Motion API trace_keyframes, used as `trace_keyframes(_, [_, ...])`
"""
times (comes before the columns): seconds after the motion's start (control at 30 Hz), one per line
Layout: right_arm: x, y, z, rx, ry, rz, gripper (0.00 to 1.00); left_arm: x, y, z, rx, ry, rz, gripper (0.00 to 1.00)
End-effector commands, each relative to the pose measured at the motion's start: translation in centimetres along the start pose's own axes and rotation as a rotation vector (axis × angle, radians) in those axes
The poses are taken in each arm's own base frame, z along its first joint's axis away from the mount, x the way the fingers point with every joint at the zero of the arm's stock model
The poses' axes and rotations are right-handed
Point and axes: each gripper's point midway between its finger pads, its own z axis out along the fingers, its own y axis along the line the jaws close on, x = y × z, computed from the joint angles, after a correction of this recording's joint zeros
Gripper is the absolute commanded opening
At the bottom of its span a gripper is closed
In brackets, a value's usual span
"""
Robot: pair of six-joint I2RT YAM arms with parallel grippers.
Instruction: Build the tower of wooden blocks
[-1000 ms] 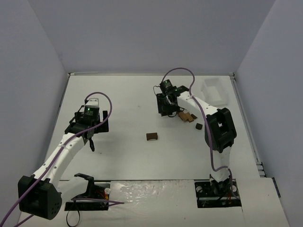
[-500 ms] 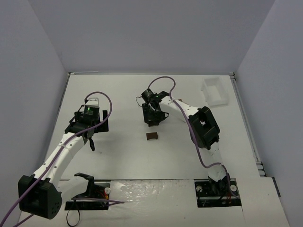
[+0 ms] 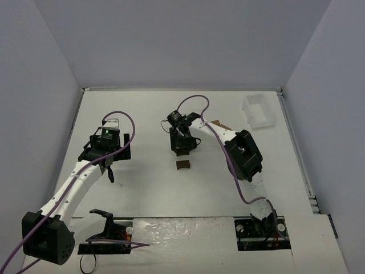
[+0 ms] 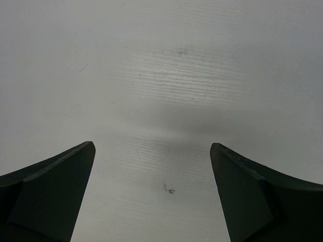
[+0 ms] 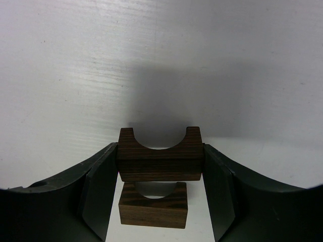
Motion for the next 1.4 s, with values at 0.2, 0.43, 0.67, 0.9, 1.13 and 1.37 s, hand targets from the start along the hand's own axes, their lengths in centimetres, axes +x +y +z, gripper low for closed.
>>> trace_keyframes(0.2, [2.2, 0.4, -0.4, 0.045, 0.033, 0.022, 0.00, -3.4, -0.3, -1.0, 0.016, -0.095, -0.028, 0.97])
trace_keyframes(0.43, [3.1, 0.1, -0.7, 0.087, 0.026, 0.023, 0.00, -3.4, -0.4, -1.1, 0.021, -0.095, -0.028, 0.97])
trace_keyframes(0.67, [4.0, -0.6, -0.7, 0.123, 0.035, 0.027, 0.00, -3.4, -0.5, -1.2, 0.030, -0.097, -0.032, 0.97])
trace_keyframes(0.9, [4.8, -0.8, -0.9, 0.145, 0.042, 0.023, 0.00, -3.4, -0.5, -1.3, 0.032, -0.099, -0.032, 0.97])
trace_keyframes(1.13, [5.2, -1.1, -0.9, 0.150, 0.051, 0.031, 0.06, -3.4, -0.7, -1.3, 0.042, -0.098, -0.034, 0.97])
trace_keyframes(1.37, [5.4, -1.1, -1.1, 0.149, 0.054, 0.040, 0.21, -3.4, -0.7, -1.3, 0.046, -0.096, -0.033, 0.97])
